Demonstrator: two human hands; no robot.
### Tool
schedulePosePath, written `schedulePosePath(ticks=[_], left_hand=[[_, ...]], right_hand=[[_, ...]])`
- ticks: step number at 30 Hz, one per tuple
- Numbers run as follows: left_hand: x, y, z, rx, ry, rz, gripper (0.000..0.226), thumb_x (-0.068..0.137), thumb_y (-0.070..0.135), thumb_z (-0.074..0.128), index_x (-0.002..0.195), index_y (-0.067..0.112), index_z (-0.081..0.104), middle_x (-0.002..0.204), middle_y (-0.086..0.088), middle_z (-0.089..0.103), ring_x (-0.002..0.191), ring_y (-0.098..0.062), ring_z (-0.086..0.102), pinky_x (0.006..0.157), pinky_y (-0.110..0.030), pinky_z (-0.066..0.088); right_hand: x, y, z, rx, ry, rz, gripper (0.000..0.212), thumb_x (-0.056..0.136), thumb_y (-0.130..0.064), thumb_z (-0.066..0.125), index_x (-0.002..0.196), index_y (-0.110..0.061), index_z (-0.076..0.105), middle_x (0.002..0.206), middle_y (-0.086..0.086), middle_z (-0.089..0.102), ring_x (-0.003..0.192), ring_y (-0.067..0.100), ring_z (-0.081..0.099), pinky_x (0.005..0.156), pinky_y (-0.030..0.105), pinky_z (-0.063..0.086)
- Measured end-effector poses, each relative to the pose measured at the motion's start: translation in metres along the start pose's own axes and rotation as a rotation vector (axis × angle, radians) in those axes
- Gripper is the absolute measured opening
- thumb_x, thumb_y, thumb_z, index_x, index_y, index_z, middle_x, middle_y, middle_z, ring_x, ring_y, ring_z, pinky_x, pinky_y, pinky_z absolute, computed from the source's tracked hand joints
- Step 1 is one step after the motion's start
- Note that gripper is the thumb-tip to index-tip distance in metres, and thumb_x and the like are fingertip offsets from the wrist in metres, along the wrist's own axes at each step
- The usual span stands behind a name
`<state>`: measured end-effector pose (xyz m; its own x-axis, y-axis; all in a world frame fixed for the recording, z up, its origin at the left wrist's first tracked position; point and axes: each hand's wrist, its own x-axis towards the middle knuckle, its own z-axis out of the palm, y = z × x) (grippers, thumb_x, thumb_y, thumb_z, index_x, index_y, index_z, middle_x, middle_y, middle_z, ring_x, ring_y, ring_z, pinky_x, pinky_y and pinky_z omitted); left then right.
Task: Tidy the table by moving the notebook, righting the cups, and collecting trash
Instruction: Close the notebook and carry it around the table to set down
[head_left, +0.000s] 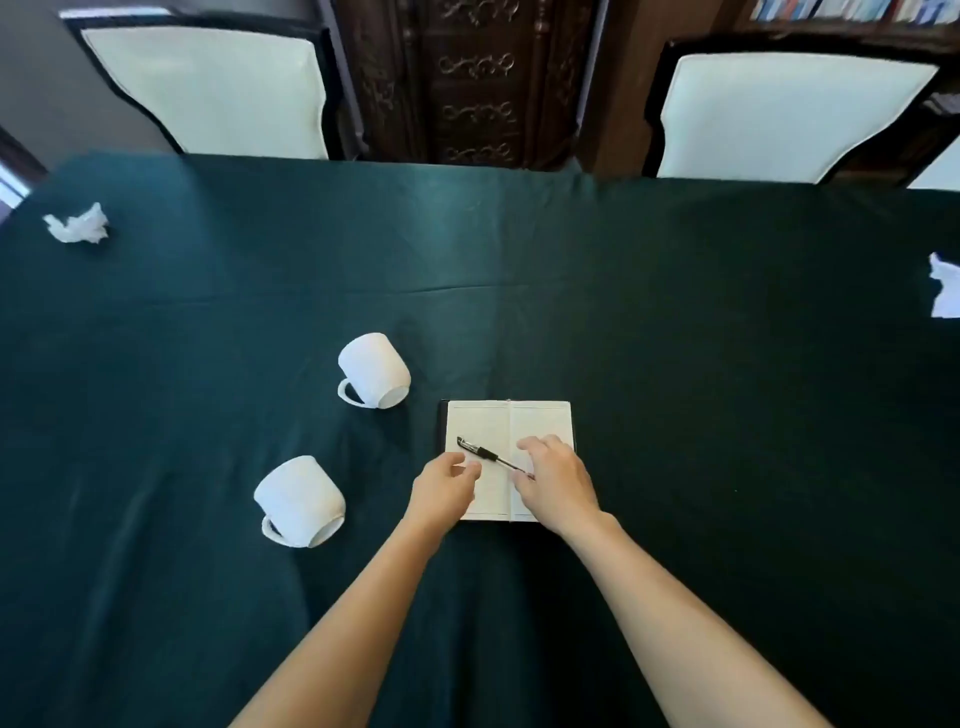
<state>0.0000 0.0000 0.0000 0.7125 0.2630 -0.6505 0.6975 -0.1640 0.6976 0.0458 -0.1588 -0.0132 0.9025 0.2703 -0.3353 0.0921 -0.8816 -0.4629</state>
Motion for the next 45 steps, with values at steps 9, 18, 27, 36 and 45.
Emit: schedulePosePath(ticks=[9,18,27,36,45], left_hand=[[0.024,0.011,0.029,-0.154,-0.025,-0.041,0.045,0.102,0.023,0.059,0.146,0.016,0.056,0.132,0.000,0.065,0.110,-0.023,0.071,0.083,-0.033,0.059],[0.030,0.011,0.039,-0.069,-0.002,0.070,0.033,0.099,0.022,0.063,0.131,0.022,0.070,0.122,0.011,0.072,0.101,-0.011,0.072,0.103,-0.043,0.057],[0.032,0.004,0.037,-0.116,0.010,0.088,0.020,0.099,0.022,0.063,0.110,0.032,0.076,0.120,0.005,0.078,0.106,-0.018,0.075,0.094,-0.039,0.062],[0.026,0.000,0.027,-0.039,0.000,0.082,0.031,0.100,0.025,0.062,0.128,0.021,0.075,0.130,0.002,0.075,0.120,-0.021,0.070,0.108,-0.047,0.054],[0.015,-0.026,0.007,0.073,0.268,0.153,0.037,0.101,0.019,0.059,0.137,0.015,0.066,0.128,0.003,0.067,0.109,-0.012,0.065,0.096,-0.029,0.051]], right_hand=[[0.008,0.006,0.025,0.159,0.073,0.127,0.024,0.092,-0.027,0.071,0.113,-0.017,0.068,0.106,0.001,0.071,0.096,0.023,0.067,0.082,0.035,0.054],[0.004,0.006,0.035,0.236,0.127,0.211,0.024,0.095,-0.036,0.066,0.097,-0.014,0.075,0.094,0.004,0.078,0.089,0.028,0.070,0.077,0.035,0.054],[0.003,0.008,0.033,0.277,0.137,0.201,0.022,0.095,-0.034,0.068,0.097,-0.014,0.077,0.092,0.005,0.079,0.087,0.027,0.071,0.077,0.034,0.056],[0.004,0.007,0.031,0.324,0.102,0.235,0.022,0.095,-0.036,0.068,0.096,-0.015,0.074,0.090,0.003,0.078,0.088,0.024,0.071,0.081,0.036,0.058],[-0.001,0.023,0.025,0.424,0.180,0.389,0.021,0.095,-0.036,0.063,0.086,-0.019,0.072,0.076,-0.011,0.068,0.079,0.018,0.067,0.065,0.027,0.045]])
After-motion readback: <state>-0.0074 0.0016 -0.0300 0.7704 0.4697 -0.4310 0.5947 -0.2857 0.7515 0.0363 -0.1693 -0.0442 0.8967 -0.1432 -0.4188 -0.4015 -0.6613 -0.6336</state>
